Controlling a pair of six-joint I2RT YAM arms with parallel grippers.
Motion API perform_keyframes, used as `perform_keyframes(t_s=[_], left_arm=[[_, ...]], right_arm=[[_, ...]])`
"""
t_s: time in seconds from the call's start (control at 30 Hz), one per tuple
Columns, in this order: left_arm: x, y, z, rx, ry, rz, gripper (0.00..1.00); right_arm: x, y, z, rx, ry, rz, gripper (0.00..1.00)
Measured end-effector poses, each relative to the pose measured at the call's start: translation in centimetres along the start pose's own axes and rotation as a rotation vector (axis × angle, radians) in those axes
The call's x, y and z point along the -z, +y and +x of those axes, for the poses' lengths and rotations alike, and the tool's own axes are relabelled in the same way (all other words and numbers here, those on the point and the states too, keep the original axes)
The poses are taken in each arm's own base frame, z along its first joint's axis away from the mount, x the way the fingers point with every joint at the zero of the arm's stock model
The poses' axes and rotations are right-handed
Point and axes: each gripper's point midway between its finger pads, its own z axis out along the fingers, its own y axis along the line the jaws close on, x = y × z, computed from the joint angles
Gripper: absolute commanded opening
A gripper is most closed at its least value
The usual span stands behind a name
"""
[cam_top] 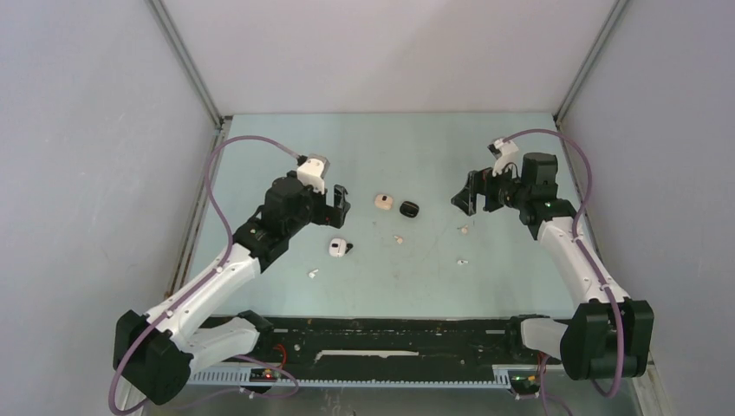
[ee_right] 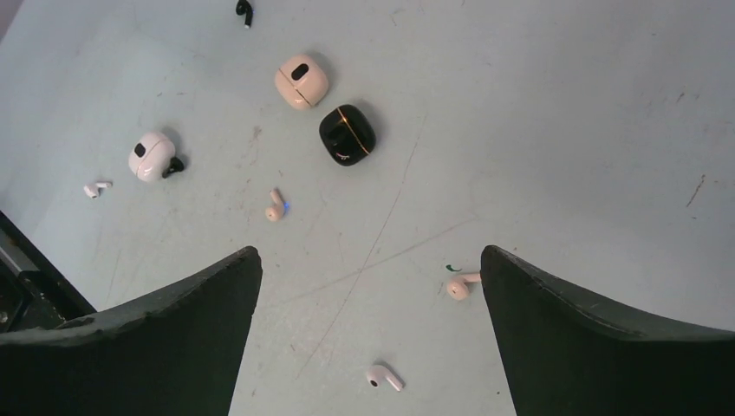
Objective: Insert the wireless bluetooth earbuds into the charging case
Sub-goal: Pick up the charging case at the center of the board.
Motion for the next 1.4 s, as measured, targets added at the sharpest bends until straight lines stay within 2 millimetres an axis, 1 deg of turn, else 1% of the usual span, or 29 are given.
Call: perform_keyframes(t_s=[0.07, 0.13, 0.23, 0.3, 0.43, 0.47, 0.53, 0.57, 0.67, 0.8, 0.9, 1.0, 1.07, 1.17, 1.33, 1.4], left_arm=[[0.1, 0.0, -0.3, 0.0, -0.01, -0.001, 0.94], [0.1, 0.2, -0.1, -0.001, -0.004, -0.012, 0.94], [0.1, 0.5, 0.1, -0.002, 0.005, -0.027, 0.93], [0.1, 0.5, 0.1, -0.002, 0.005, -0.031, 0.91], [0.1, 0.6, 0.1, -0.002, 0.005, -0.034, 0.89], [0.1, 0.6, 0.2, -0.002, 0.007, -0.034, 0.88], [0.0, 0.6, 0.4, -0.001, 0.014, -0.032, 0.76], [-0.2, 0.6, 0.7, 0.002, 0.025, -0.033, 0.75], [-1.0, 0.6, 1.9, 0.019, 0.077, -0.042, 0.76], [-2.7, 0.6, 4.7, 0.032, 0.217, -0.054, 0.76], [-3.6, 0.6, 6.3, 0.044, 0.316, -0.063, 0.76], [-3.8, 0.6, 7.7, 0.057, 0.39, -0.08, 0.76], [-3.5, 0.7, 8.5, 0.058, 0.422, -0.091, 0.75], [-3.3, 0.4, 9.3, 0.049, 0.456, -0.096, 0.74], [-4.1, 0.0, 10.6, 0.047, 0.546, -0.108, 0.73], [-4.1, 0.1, 10.9, 0.049, 0.561, -0.113, 0.73]], right_arm=[[0.0, 0.0, -0.2, -0.007, -0.006, 0.001, 1.0], [0.0, 0.3, -0.4, -0.002, -0.014, -0.015, 1.0], [0.0, 1.2, -0.5, 0.047, -0.019, -0.08, 0.98], [-0.1, 1.9, -0.1, 0.1, -0.007, -0.118, 0.95], [-0.6, 4.0, 1.3, 0.215, 0.042, -0.193, 0.9], [-0.7, 4.3, 1.6, 0.232, 0.05, -0.207, 0.88], [-0.9, 4.9, 1.9, 0.263, 0.058, -0.23, 0.84], [-1.0, 5.0, 2.0, 0.273, 0.062, -0.235, 0.83], [-1.3, 5.3, 2.5, 0.298, 0.088, -0.255, 0.81], [-1.4, 6.1, 3.5, 0.327, 0.123, -0.293, 0.8], [-1.3, 6.3, 3.9, 0.34, 0.138, -0.301, 0.8], [-1.2, 6.1, 4.1, 0.35, 0.144, -0.301, 0.8], [-1.2, 6.1, 4.2, 0.358, 0.145, -0.301, 0.8], [-1.1, 5.9, 4.1, 0.368, 0.142, -0.297, 0.8], [-1.0, 5.6, 4.0, 0.368, 0.139, -0.289, 0.79], [-1.0, 5.6, 4.0, 0.368, 0.138, -0.288, 0.79]])
